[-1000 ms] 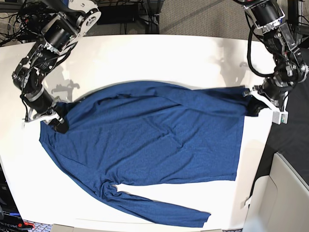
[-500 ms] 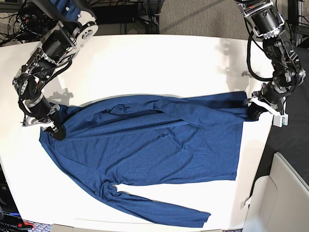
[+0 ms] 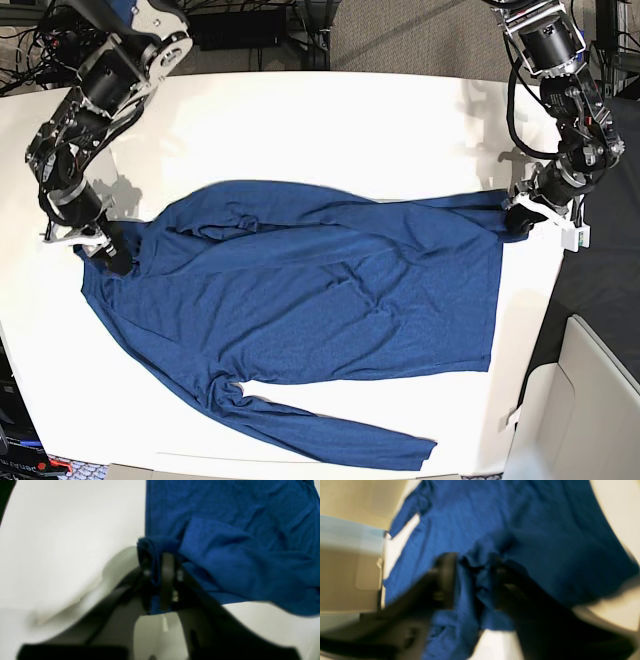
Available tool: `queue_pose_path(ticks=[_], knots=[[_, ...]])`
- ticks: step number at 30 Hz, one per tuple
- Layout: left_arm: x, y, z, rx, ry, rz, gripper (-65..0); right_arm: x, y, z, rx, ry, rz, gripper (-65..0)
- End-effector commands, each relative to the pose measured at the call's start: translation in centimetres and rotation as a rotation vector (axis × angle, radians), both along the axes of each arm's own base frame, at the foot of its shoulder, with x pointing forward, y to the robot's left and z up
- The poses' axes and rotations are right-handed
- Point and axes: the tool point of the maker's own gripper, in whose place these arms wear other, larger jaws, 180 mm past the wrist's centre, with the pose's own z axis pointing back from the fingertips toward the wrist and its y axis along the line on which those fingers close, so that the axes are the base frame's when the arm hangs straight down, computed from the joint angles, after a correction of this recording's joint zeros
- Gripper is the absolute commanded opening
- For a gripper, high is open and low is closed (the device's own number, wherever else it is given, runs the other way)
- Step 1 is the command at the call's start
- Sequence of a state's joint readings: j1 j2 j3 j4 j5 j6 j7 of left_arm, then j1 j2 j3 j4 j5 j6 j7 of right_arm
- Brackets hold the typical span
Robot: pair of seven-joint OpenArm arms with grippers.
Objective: Fold the T-shirt properly
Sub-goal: 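Regrasp the shoulder corners with both grippers and tug them apart, then sweep the right gripper across the shirt body to flatten it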
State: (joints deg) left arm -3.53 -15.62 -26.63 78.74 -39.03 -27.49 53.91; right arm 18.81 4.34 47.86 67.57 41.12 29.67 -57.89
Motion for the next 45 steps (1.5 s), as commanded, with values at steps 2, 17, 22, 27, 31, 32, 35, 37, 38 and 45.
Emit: queue_pose_path(ticks=[2,17,22,27,31,32,35,37,38,45], knots=[[0.9,1.0,1.8,0.027,-0.051,0.002,-49.1,0.9,-0.3,2.9,-0.023,-0.077,0.021,-33.0],[-1.2,0.5,4.0,0.134,-0.066,-0.058,-41.0,-1.6,12.0,5.1,-0.231,-0.073,0.513,-32.9],[-1.2,0.5,3.9,0.133,-0.06,-0.06,-41.2,-2.3,17.3,4.2,-0.48,-0.027,0.745,-32.9],[-1.2,0.4,3.9,0.13,-0.06,-0.059,-41.2,-3.6,19.2,3.9,-0.916,-0.012,0.954,-32.9],[-1.2,0.4,3.8,0.128,-0.06,-0.059,-41.2,-4.4,19.0,3.5,-1.099,-0.001,1.021,-32.9],[-1.3,0.4,3.8,0.128,-0.059,-0.059,-41.2,-4.5,18.9,3.2,-1.129,0.006,1.037,-32.9],[-1.3,0.4,3.7,0.127,-0.058,-0.059,-41.2,-5.1,18.8,2.2,-1.182,0.014,1.117,-32.9],[-1.2,0.4,3.8,0.127,-0.059,-0.059,-41.2,-5.6,18.9,1.3,-1.195,0.027,1.16,-32.9],[-1.2,0.4,3.8,0.126,-0.058,-0.058,-41.2,-5.7,18.6,1.0,-1.202,0.04,1.171,-32.9],[-1.2,0.4,3.8,0.126,-0.059,-0.058,-41.2,-7.4,19.2,-0.8,-1.24,0.062,1.282,-32.9]])
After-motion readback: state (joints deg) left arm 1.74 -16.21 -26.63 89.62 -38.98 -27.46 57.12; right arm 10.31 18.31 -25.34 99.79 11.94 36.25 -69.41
